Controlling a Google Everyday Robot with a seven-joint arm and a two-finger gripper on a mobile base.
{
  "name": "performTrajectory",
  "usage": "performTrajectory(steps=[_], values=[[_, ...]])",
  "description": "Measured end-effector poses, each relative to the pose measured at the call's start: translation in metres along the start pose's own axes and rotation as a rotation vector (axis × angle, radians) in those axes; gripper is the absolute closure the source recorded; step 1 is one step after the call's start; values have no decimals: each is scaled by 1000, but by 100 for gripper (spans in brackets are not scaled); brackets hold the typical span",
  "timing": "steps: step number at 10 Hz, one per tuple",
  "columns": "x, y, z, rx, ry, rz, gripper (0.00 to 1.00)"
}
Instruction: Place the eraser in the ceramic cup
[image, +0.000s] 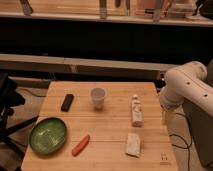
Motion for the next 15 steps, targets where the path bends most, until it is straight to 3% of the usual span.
performTrajectory(steps=[8,12,15], values=[[-1,0,0,2,4,-6,20],[-61,-21,-7,36,34,-98,20],[-77,-30,-10,51,52,-141,20]])
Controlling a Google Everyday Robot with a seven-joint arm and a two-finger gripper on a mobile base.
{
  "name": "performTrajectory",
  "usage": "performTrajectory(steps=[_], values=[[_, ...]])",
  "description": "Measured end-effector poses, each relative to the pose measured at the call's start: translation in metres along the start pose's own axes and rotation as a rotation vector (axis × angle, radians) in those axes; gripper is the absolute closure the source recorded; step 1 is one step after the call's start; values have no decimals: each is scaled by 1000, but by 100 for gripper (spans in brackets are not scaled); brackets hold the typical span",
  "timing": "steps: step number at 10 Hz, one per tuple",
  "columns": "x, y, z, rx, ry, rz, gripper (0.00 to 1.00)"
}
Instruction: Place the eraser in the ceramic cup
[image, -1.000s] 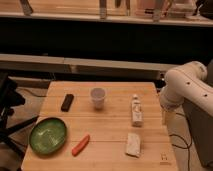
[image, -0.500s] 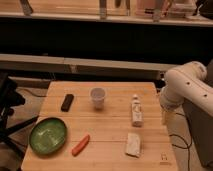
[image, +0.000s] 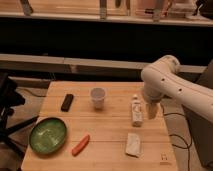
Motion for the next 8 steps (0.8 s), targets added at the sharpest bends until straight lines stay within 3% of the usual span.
performTrajectory(steps=[5,8], values=[[-65,-23,-7,25,4,-120,20],[-84,-30,-10,30,-1,-177,20]])
